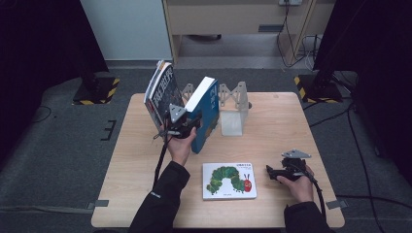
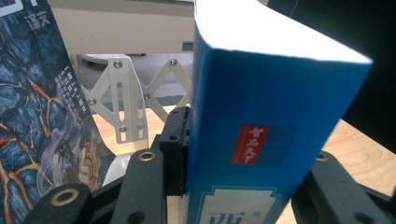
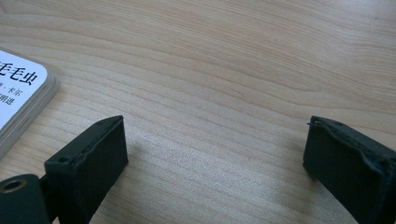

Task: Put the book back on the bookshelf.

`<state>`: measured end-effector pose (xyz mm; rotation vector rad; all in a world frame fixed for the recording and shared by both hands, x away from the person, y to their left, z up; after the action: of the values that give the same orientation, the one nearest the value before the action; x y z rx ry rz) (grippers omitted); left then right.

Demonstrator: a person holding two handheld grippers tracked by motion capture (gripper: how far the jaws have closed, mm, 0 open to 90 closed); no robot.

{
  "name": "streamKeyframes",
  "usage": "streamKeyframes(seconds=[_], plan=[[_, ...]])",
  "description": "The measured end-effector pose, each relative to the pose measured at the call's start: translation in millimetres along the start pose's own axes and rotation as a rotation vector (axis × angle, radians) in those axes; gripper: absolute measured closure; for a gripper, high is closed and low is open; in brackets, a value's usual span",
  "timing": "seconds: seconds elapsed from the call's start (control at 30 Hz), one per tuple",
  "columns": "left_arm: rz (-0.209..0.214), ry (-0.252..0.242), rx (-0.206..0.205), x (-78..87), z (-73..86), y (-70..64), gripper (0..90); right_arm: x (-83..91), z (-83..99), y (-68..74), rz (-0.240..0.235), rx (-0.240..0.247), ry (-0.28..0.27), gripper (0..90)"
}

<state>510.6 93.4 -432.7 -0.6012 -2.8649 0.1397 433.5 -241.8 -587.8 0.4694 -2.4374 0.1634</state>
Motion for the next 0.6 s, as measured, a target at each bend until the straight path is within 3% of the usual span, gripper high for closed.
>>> streamKeyframes(seconds=[0.17,0.3,0.6], plan=[[0.009,0.011,-0.001,-7.0,-1.4,-2.6,58.6,0.0,0.0,0.0,0.000,0.001,0.000,6.5],[-0.021,0.009,-0.003,-14.0,-2.7,-5.1,58.5,0.0,0.0,0.1,-0.001,-0.001,0.001,6.5],[-0.041,0.030,-0.001,-28.7,-3.8,-8.6,58.3,0.0,0.1,0.0,-0.001,0.000,0.001,6.5]])
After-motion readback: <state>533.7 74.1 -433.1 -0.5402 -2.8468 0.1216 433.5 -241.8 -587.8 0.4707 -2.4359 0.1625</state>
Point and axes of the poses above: each handheld gripper's, and its own axes: x roughly backward along the jaws, z roughly out of its underside, y roughly to its left, the point moved 7 cm from there along -x, roughly forward along the jaws, and after that the axes turned 6 degrees about -y, right-handed, at the moved point
